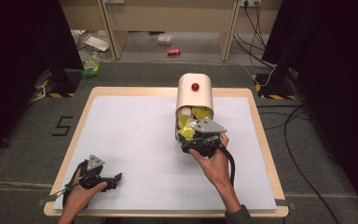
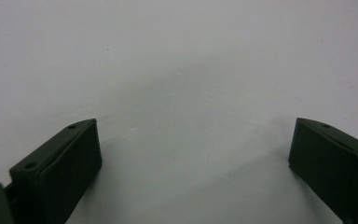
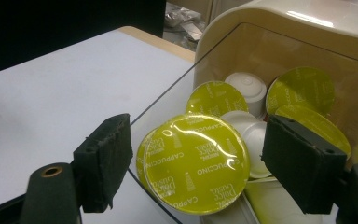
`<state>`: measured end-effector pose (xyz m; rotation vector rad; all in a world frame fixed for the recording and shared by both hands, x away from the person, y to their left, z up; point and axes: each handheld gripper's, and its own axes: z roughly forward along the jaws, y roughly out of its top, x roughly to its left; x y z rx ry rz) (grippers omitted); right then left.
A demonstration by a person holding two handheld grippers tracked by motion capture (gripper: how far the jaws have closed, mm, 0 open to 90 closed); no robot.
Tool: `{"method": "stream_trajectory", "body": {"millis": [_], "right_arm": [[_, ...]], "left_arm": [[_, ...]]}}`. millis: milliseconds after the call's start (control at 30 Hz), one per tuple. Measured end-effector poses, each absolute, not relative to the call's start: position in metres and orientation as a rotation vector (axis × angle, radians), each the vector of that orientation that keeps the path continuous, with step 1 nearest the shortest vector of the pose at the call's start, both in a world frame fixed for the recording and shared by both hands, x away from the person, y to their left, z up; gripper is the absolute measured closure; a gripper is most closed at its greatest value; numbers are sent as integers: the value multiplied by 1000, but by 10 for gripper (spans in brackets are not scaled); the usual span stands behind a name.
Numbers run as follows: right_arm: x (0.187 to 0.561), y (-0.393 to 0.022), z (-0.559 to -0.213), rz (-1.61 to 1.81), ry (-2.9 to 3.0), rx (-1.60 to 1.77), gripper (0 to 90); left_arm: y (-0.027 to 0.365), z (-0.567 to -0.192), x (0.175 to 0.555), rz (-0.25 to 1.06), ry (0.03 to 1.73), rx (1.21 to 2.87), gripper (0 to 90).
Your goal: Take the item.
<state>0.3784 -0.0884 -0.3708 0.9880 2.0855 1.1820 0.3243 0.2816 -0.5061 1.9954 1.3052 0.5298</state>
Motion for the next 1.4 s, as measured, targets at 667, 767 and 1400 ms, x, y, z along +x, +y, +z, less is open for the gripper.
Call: {"method": "stream_trajectory", "body": {"millis": [667,767,1400], "right_arm": [[390,-86,-379,1153,2139,1019,377],[390,-87,-379,1168,2133,1024,381],[377,-108,-354,1270,2040,1010,385]], "left_arm": [[282,-506,324,529,1305,1995,16],[282,-506,324,529,1305,1995,16],[282,-506,324,529,1305,1995,16]]}}
